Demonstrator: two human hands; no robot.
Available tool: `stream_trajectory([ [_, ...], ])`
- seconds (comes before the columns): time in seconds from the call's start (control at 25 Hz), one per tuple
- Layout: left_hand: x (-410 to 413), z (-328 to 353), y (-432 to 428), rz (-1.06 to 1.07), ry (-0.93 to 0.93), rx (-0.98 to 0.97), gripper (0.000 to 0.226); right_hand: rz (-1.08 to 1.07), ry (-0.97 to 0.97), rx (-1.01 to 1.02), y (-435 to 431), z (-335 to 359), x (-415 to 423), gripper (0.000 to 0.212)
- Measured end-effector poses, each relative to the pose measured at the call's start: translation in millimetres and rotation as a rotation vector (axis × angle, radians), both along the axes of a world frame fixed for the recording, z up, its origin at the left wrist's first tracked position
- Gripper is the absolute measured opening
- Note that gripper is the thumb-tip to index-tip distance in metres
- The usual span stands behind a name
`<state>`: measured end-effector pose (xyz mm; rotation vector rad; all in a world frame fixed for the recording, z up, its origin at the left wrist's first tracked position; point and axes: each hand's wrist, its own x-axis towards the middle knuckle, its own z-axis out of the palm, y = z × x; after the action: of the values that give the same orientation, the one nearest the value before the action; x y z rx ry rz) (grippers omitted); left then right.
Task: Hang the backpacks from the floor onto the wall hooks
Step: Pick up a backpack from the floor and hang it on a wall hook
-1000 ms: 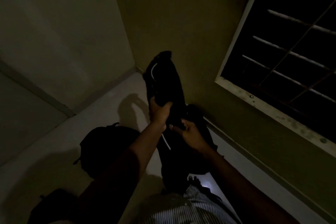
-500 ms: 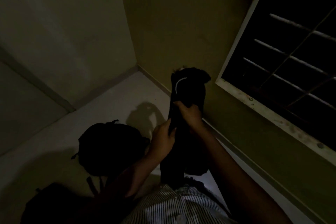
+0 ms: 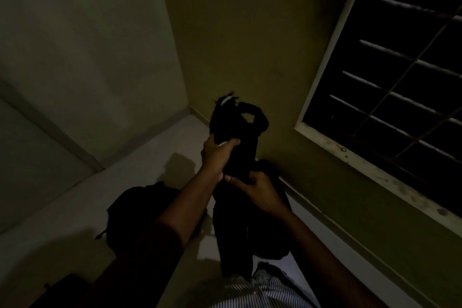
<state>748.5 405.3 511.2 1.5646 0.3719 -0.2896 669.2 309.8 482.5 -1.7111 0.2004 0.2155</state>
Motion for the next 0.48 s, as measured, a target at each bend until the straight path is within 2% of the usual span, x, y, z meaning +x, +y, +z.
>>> stream_trajectory([
  [0.12,-13.3,-11.3,7.8,0.012,-0.084,0.081,0.038,-0.037,0.081,0.240,2.5,1.1,-1.7,0.031],
  [0.2,-25.4,-23.1,14.9,-0.042,-0.070,0.085,0.042,-0.145,0.153,0.450,-3.6,3.1,6.4,0.034],
  [0.32,-45.0,-40.7,22.2,-0.152,-0.042,0.096,0.046,-0.399,0.356,0.787,-14.5,0.9,21.6,0.057],
  [0.4,-51.8,-46.6,24.5,-0.259,-0.036,0.115,0.050,-0.465,0.452,0.785,-15.8,-0.3,29.2,0.058],
  [0.48,-53.7,-45.3,24.2,-0.331,-0.032,0.084,0.053,-0.435,0.458,0.591,-10.2,3.7,30.7,0.055],
])
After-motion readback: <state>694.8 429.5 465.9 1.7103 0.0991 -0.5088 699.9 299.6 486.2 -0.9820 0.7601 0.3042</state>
